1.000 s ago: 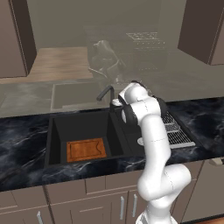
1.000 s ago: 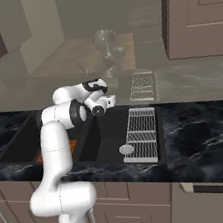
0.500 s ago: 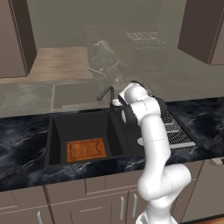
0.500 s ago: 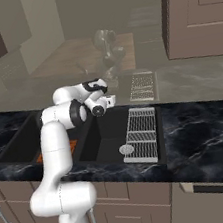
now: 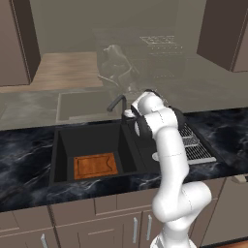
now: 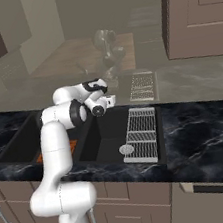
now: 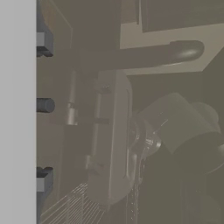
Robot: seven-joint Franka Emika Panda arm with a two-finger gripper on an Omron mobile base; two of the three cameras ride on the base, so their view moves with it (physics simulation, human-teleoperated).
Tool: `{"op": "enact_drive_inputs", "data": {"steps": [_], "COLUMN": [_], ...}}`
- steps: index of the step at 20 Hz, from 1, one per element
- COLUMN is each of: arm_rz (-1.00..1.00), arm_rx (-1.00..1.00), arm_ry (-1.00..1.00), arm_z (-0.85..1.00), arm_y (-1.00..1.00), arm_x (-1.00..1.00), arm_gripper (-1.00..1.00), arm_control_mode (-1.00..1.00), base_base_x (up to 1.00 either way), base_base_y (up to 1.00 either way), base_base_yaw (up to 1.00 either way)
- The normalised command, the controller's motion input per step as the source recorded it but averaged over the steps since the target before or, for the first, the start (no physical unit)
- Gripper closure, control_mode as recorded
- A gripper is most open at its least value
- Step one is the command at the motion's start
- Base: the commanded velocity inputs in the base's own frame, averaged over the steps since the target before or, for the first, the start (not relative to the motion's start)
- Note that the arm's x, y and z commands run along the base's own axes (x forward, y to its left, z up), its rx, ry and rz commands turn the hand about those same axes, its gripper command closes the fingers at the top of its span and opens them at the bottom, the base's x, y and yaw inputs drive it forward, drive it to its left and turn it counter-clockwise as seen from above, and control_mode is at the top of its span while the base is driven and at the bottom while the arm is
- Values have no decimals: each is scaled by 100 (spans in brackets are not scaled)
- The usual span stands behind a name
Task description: Turn on the sink faucet with hot water and rinse the cutting board for ten seconds, then turn off the faucet. Push the cutting board to reach the water if necessary.
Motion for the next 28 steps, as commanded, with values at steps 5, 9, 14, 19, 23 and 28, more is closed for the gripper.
{"op": "enact_drive_inputs", "data": {"steps": [5, 9, 14, 19, 23, 28], "arm_rz": [0, 0, 0, 0, 0, 0], "arm_rx": [0, 0, 0, 0, 0, 0], "arm_ry": [0, 0, 0, 0, 0, 0], "arm_z": [0, 0, 0, 0, 0, 0], "arm_y": [0, 0, 0, 0, 0, 0], "arm_x": [0, 0, 0, 0, 0, 0], "arm_gripper": [-100, 100, 100, 100, 100, 100], "arm_control_mode": [-100, -100, -100, -100, -100, -100], "base_base_x": [0, 0, 0, 0, 0, 0], "base_base_y": [0, 0, 0, 0, 0, 0], "base_base_yaw": [0, 0, 0, 0, 0, 0]}}
